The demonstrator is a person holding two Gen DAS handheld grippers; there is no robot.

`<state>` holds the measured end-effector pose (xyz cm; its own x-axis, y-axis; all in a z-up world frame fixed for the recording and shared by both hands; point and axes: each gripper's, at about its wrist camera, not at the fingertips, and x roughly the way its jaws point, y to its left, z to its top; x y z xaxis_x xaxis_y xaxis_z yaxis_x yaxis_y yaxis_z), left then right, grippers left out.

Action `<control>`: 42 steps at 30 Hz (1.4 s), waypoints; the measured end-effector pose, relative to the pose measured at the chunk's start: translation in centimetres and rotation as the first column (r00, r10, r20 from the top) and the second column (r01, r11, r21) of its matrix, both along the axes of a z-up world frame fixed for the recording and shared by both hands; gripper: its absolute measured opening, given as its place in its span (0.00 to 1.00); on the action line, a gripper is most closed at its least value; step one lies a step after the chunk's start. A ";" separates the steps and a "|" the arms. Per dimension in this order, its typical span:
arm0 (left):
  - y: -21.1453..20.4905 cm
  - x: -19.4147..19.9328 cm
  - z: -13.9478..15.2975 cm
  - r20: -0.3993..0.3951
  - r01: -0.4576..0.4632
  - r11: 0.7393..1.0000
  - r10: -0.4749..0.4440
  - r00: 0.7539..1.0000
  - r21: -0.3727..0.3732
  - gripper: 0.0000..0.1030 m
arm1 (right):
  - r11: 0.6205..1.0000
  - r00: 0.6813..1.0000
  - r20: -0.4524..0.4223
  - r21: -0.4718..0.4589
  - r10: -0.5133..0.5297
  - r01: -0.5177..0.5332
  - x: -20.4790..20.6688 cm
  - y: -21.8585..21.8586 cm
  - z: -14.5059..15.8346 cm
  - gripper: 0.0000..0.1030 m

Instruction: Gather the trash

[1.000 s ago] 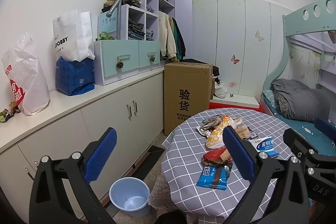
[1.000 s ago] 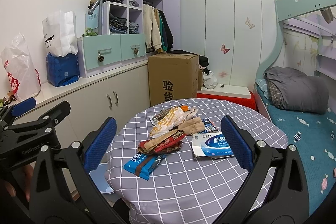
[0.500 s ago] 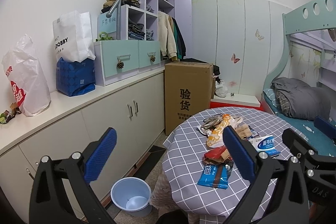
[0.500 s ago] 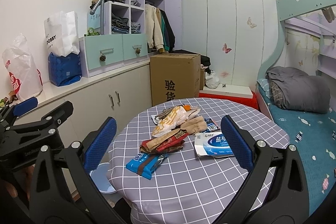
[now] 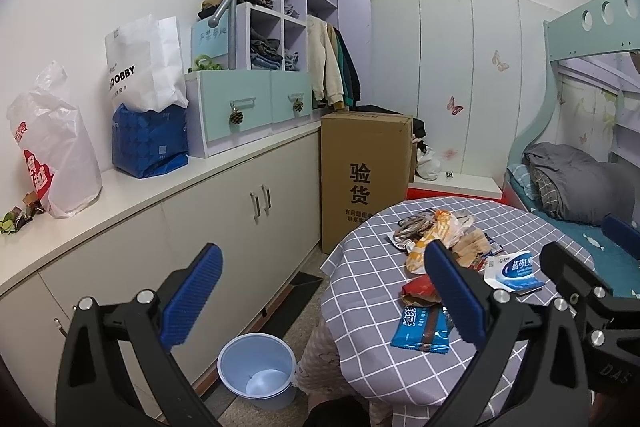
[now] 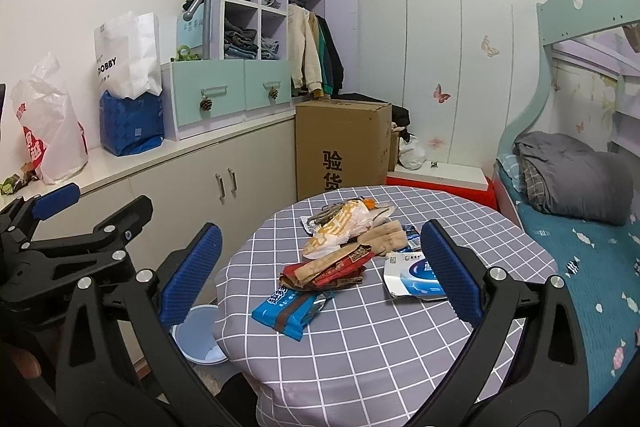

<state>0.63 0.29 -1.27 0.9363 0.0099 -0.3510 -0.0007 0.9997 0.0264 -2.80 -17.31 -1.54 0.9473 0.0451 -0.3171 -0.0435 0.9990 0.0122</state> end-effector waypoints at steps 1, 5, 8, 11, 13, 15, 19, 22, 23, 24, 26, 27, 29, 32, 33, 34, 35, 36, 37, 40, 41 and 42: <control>0.2 0.0 0.0 0.000 -0.002 1.000 0.002 1.000 -0.002 0.96 | 1.000 1.000 -0.001 -0.001 0.000 0.000 0.1 0.1 0.0 0.94; 0.6 0.1 0.0 -0.002 -0.010 1.000 0.010 1.000 -0.009 0.96 | 1.000 1.000 -0.001 -0.007 0.002 -0.002 0.1 0.5 -0.1 0.94; 0.9 0.2 -0.1 -0.005 -0.014 1.000 0.013 1.000 -0.012 0.96 | 1.000 1.000 -0.002 -0.010 0.004 -0.004 0.1 0.8 -0.1 0.94; 1.0 0.3 -0.2 -0.008 -0.014 1.000 0.014 1.000 -0.014 0.96 | 1.000 1.000 -0.003 -0.015 0.006 -0.006 0.3 1.0 -0.1 0.94; 1.0 0.3 -0.2 -0.009 -0.015 1.000 0.015 1.000 -0.015 0.96 | 1.000 1.000 -0.005 -0.017 0.006 -0.007 0.3 1.2 -0.2 0.94; 1.0 0.3 -0.2 -0.010 -0.015 1.000 0.015 1.000 -0.015 0.96 | 1.000 1.000 -0.005 -0.017 0.006 -0.007 0.3 1.2 -0.2 0.94; 1.3 0.4 -0.3 -0.014 -0.017 1.000 0.017 1.000 -0.020 0.96 | 1.000 1.000 -0.006 -0.021 0.009 -0.009 0.4 1.5 -0.2 0.94; 1.6 0.5 -0.3 -0.016 -0.017 1.000 0.016 1.000 -0.020 0.96 | 1.000 1.000 -0.008 -0.021 0.009 -0.010 0.4 1.6 -0.3 0.94; 1.6 0.5 -0.3 -0.016 -0.017 1.000 0.017 1.000 -0.020 0.96 | 1.000 1.000 -0.008 -0.022 0.010 -0.010 0.4 1.6 -0.3 0.94; 1.6 0.5 -0.4 -0.016 -0.017 1.000 0.017 1.000 -0.020 0.96 | 1.000 1.000 -0.008 -0.022 0.010 -0.010 0.4 1.6 -0.4 0.94; 1.5 0.5 -0.4 -0.016 -0.017 1.000 0.017 1.000 -0.019 0.96 | 1.000 1.000 -0.007 -0.022 0.009 -0.009 0.4 1.6 -0.3 0.94; 1.6 0.5 -0.4 -0.016 -0.017 1.000 0.017 1.000 -0.020 0.96 | 1.000 1.000 -0.007 -0.022 0.010 -0.010 0.4 1.7 -0.3 0.94; 1.6 0.5 -0.4 -0.017 -0.017 1.000 0.016 1.000 -0.020 0.96 | 1.000 1.000 -0.007 -0.022 0.010 -0.010 0.4 1.6 -0.3 0.94; 1.6 0.5 -0.4 -0.016 -0.017 1.000 0.017 1.000 -0.019 0.96 | 1.000 1.000 -0.006 -0.022 0.008 -0.009 0.4 1.6 -0.3 0.94; 1.6 0.5 -0.4 -0.016 -0.017 1.000 0.017 1.000 -0.019 0.96 | 1.000 1.000 -0.007 -0.021 0.009 -0.009 0.4 1.6 -0.3 0.94; 1.6 0.5 -0.4 -0.017 -0.017 1.000 0.017 1.000 -0.019 0.96 | 1.000 1.000 -0.007 -0.021 0.009 -0.009 0.4 1.6 -0.3 0.94; 1.6 0.5 -0.4 -0.016 -0.017 1.000 0.017 1.000 -0.019 0.96 | 1.000 1.000 -0.008 -0.022 0.009 -0.009 0.4 1.7 -0.3 0.94; 1.6 0.5 -0.4 -0.016 -0.018 1.000 0.017 1.000 -0.020 0.96 | 1.000 1.000 -0.007 -0.022 0.009 -0.009 0.4 1.7 -0.3 0.94; 1.6 0.5 -0.4 -0.016 -0.017 1.000 0.017 1.000 -0.020 0.96 | 1.000 1.000 -0.007 -0.022 0.009 -0.010 0.4 1.7 -0.3 0.94; 1.6 0.5 -0.4 -0.017 -0.017 1.000 0.017 1.000 -0.019 0.96 | 1.000 1.000 -0.007 -0.022 0.009 -0.010 0.4 1.7 -0.3 0.94; 1.5 0.6 -0.4 -0.018 -0.017 1.000 0.016 1.000 -0.018 0.96 | 1.000 1.000 -0.008 -0.022 0.009 -0.010 0.4 1.7 -0.3 0.94; 1.5 0.7 -0.5 -0.019 -0.016 1.000 0.016 1.000 -0.016 0.96 | 1.000 1.000 -0.008 -0.021 0.009 -0.009 0.4 1.7 -0.3 0.94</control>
<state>1.30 1.78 -1.77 0.9293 0.0191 -0.3687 -0.0166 0.9998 0.0100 -2.37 -15.62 -1.81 0.9445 0.0468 -0.3253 -0.0526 0.9986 -0.0088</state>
